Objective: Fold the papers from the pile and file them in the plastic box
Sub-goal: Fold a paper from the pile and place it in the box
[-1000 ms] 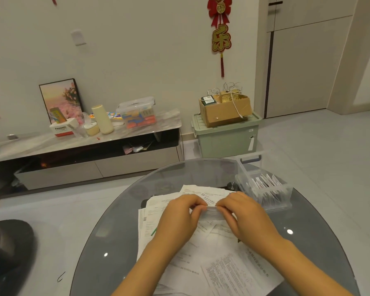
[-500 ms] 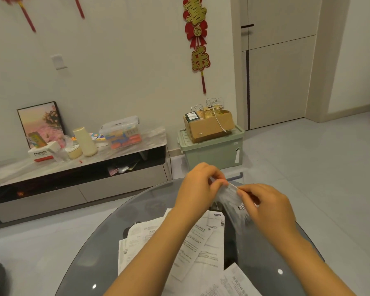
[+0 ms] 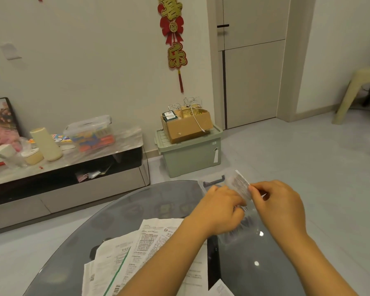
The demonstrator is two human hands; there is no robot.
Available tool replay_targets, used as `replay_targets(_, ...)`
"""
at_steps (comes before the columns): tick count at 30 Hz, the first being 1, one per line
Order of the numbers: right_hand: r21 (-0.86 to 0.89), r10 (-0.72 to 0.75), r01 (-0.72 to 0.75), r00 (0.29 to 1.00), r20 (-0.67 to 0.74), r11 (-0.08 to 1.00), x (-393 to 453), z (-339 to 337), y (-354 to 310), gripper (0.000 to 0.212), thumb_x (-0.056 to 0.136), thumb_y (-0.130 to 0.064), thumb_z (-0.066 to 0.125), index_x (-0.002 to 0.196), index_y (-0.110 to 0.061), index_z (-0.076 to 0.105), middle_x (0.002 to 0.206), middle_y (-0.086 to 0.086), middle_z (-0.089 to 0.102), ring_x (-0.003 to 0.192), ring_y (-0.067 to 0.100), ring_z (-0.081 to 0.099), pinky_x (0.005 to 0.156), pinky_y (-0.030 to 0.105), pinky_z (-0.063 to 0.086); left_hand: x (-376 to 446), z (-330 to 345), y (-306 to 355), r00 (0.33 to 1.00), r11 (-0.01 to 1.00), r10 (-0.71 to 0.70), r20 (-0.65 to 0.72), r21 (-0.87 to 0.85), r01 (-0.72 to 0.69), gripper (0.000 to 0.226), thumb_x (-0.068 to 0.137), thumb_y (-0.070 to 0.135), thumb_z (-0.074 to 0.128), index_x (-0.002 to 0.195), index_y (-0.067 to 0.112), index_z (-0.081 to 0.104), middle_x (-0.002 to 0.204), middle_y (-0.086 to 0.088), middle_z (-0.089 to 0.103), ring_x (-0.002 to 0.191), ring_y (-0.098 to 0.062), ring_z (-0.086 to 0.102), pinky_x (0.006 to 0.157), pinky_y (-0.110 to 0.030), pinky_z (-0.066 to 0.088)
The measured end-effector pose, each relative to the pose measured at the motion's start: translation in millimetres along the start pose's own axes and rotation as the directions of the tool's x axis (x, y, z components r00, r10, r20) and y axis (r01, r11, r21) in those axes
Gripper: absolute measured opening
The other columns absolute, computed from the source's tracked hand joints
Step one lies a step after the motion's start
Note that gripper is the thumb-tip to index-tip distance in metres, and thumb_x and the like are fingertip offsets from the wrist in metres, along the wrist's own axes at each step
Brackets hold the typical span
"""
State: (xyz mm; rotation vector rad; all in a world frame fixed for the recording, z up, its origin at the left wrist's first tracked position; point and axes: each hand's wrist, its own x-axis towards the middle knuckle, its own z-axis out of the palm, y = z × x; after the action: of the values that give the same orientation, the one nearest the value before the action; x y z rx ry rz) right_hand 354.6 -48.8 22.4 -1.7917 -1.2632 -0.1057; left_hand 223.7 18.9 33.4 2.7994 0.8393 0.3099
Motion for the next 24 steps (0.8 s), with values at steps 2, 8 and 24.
replay_targets(2, -0.034, 0.022, -0.022, 1.0, -0.005, 0.999, 0, 0, 3, 0.009, 0.084, -0.019, 0.066, 0.083, -0.018, 0.075, 0.07, -0.004, 0.057, 0.067, 0.017, 0.053, 0.05, 0.02, 0.032, 5, 6, -2, 0.999, 0.999, 0.033, 0.027, 0.006, -0.033, 0.061, 0.077, 0.034, 0.021, 0.119, 0.018, 0.064, 0.123, 0.003, 0.061, 0.107, -0.016, 0.048, 0.095, -0.031, 0.028)
replay_targets(8, -0.093, 0.034, -0.031, 0.999, 0.035, 0.995, 0, 1, 7, 0.008, 0.082, -0.018, 0.068, 0.076, -0.018, 0.074, 0.067, -0.004, 0.056, 0.067, 0.016, 0.051, 0.051, 0.014, 0.028, 4, 13, -5, 0.996, 0.994, 0.068, 0.059, 0.086, -0.073, 0.071, 0.08, 0.041, 0.007, 0.114, 0.017, 0.064, 0.113, -0.001, 0.06, 0.088, -0.013, 0.033, 0.077, -0.03, 0.021)
replay_targets(24, -0.367, 0.134, -0.044, 0.965, 0.224, 0.929, 2, 10, -14, 0.016, 0.087, -0.02, 0.055, 0.085, -0.017, 0.07, 0.084, -0.003, 0.054, 0.085, 0.015, 0.049, 0.06, 0.025, 0.037, -3, 18, -10, 0.999, 1.0, 0.022, -0.032, 0.02, -0.021, 0.069, 0.081, 0.038, 0.007, 0.103, 0.015, 0.068, 0.107, -0.003, 0.056, 0.089, -0.011, 0.029, 0.083, -0.03, 0.023)
